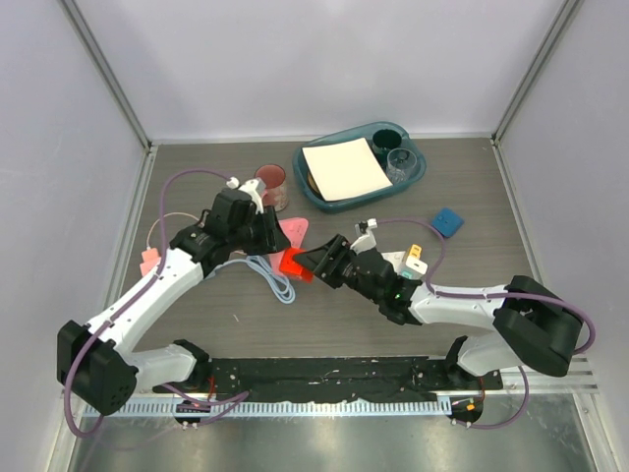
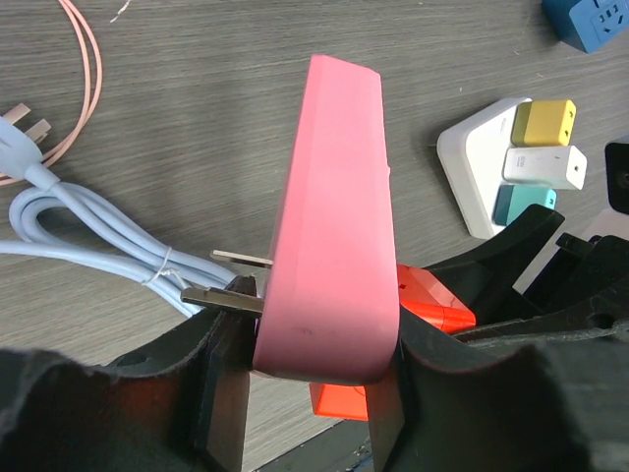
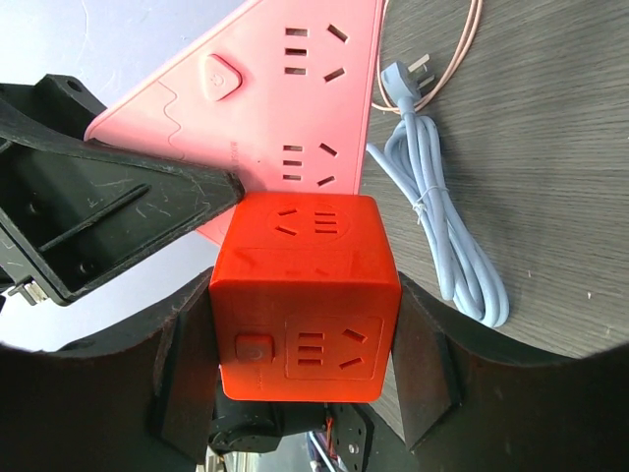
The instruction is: Pull the plug off the socket
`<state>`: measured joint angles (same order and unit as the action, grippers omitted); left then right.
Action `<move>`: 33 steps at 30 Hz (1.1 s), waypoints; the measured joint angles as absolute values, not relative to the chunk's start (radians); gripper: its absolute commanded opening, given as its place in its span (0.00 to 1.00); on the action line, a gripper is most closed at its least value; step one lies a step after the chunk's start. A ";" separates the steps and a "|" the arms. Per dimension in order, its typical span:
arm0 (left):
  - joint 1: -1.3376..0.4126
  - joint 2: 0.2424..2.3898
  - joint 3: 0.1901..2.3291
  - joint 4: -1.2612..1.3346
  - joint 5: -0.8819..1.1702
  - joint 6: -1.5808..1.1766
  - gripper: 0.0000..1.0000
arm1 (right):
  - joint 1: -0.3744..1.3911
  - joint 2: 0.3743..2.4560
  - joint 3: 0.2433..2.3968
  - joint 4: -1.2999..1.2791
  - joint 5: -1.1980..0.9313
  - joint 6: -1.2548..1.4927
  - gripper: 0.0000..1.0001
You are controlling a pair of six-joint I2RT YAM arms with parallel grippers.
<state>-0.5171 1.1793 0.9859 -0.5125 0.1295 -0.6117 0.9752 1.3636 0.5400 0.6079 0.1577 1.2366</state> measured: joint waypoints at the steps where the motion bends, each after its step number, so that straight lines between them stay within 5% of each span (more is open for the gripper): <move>1: -0.517 1.180 0.986 -0.512 0.130 -0.612 0.00 | 0.976 1.364 0.538 0.610 0.160 1.237 0.01; 20: -0.559 1.196 0.992 -0.487 0.150 -0.646 0.00 | 0.989 1.199 0.599 0.264 0.232 1.237 0.01; 33: -0.591 1.227 1.019 -0.498 0.117 -0.648 0.00 | 0.978 1.147 0.545 0.284 0.238 1.264 0.01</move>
<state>-0.5907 1.2270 1.0191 -0.4976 0.1173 -0.6476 0.9779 1.1473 0.5449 0.2836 0.2382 1.2636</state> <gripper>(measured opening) 0.428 0.644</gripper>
